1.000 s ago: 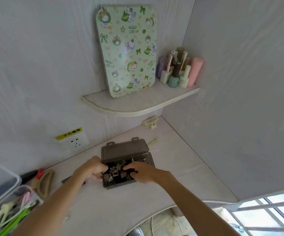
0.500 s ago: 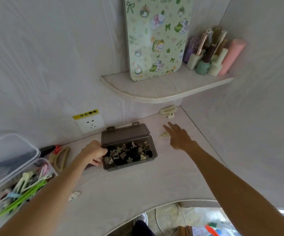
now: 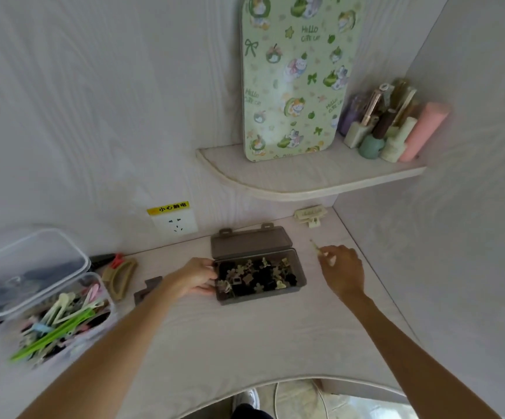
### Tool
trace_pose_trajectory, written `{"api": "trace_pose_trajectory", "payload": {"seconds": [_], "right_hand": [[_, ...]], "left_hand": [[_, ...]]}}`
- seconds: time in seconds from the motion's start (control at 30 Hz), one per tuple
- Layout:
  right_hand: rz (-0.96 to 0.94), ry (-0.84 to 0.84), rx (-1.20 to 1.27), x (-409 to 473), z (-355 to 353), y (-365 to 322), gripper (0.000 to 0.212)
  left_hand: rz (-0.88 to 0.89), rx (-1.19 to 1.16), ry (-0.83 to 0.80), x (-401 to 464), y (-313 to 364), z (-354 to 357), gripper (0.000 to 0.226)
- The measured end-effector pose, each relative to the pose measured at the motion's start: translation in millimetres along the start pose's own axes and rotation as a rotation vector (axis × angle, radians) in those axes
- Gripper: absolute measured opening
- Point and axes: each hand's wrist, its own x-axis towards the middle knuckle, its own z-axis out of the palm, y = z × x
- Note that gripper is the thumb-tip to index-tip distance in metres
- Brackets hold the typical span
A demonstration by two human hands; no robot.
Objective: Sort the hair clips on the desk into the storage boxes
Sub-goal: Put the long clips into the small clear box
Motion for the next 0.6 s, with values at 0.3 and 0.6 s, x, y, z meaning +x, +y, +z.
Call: {"api": "trace_pose_trajectory", "payload": {"seconds": [0.3,0.6], "right_hand": [[-0.2,0.026,0.217,-5.3,-13.7,-64.8,0.014],[-0.407,-0.266,0.226,-45.6,66.2,-209.1,0.012]], "left_hand": [[0.119,-0.091,-0.023,-5.5,6.3,51.9,0.042],[0.334,-0.065,0.4,-55.5,-94.8,-91.5,0.018]]}}
